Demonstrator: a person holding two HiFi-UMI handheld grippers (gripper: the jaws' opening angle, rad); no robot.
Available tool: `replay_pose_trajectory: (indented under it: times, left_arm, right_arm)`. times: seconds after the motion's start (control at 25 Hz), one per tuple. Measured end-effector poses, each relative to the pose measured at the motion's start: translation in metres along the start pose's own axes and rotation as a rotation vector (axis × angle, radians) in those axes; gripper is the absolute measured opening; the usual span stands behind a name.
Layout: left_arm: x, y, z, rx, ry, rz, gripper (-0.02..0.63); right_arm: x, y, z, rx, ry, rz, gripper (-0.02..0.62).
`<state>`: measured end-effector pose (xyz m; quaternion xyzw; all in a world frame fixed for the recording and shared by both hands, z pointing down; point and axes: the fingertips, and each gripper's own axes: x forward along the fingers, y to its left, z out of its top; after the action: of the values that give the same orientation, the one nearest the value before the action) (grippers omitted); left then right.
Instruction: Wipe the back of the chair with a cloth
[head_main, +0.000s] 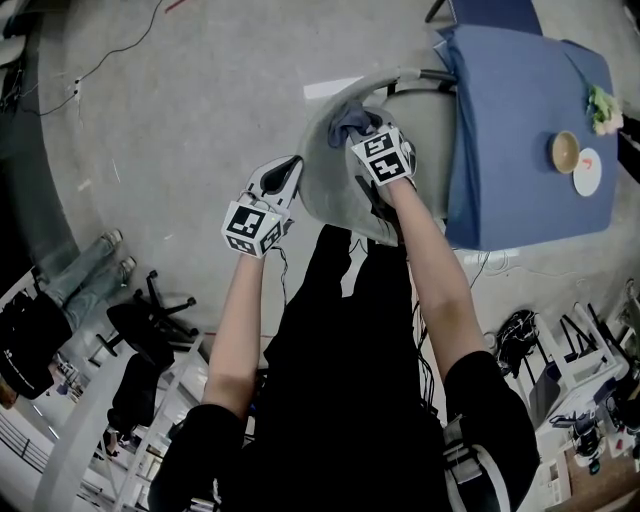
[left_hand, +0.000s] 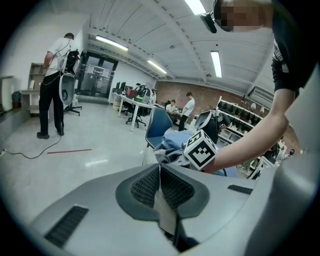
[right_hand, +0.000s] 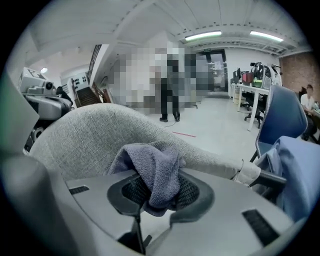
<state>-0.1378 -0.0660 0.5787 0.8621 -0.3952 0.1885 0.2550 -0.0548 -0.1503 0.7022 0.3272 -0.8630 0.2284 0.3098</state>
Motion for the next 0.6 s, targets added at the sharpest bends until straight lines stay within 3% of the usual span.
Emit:
replay_pose_trajectory:
  times: [0.24, 0.48, 0.6]
  left_arm:
    - [0.002, 0.000, 0.000, 0.014, 0.019, -0.024, 0.026]
    - [0.000, 0.000, 0.001, 0.015, -0.005, -0.010, 0.026]
    - [0.002, -0.001, 0.000, 0.022, -0.003, -0.010, 0.026]
  right_arm:
    - [0.008, 0.003, -0.006, -0.130, 0.044, 0.020, 0.121]
    - [0.009, 0.023, -0.015, -0.366, 0.091, 0.039, 0.120]
    - [0.010, 0.033, -0.023, -0.410, 0.104, 0.068, 0.120]
